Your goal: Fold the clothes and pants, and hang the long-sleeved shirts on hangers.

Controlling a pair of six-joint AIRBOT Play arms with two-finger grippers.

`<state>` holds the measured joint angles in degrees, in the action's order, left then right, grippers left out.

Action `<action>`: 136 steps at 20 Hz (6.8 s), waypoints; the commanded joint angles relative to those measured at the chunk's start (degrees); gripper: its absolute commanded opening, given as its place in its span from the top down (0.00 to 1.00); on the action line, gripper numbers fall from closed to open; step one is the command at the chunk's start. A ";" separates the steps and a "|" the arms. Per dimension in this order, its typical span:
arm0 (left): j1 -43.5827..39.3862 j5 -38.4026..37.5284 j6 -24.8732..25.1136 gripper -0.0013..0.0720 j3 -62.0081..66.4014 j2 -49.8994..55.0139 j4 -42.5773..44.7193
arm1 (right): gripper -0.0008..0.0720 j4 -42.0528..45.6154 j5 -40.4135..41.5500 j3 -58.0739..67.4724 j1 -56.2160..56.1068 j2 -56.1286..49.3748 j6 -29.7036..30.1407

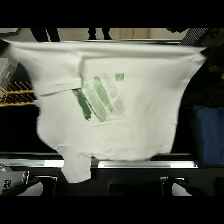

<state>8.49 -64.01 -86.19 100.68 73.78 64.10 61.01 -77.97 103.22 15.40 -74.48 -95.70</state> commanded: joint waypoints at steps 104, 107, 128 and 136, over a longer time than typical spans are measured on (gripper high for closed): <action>1.73 4.52 15.85 0.96 -27.52 5.05 -27.45 | 0.95 -14.38 27.47 -38.47 -3.26 4.00 24.61; 1.84 2.95 12.70 0.96 -9.40 5.01 -27.15 | 0.95 -0.26 29.18 -18.69 -6.36 4.02 14.56; 1.77 -8.59 -11.08 0.96 8.00 -24.87 4.44 | 0.95 17.35 4.57 10.93 -6.36 23.63 -1.38; -0.57 -3.39 4.02 0.96 -5.11 4.33 -2.67 | 0.95 10.14 -8.81 10.91 -6.38 -13.11 0.55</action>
<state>9.19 -69.82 -88.18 98.41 67.40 63.48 73.01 -83.26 114.08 9.06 -75.50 -96.42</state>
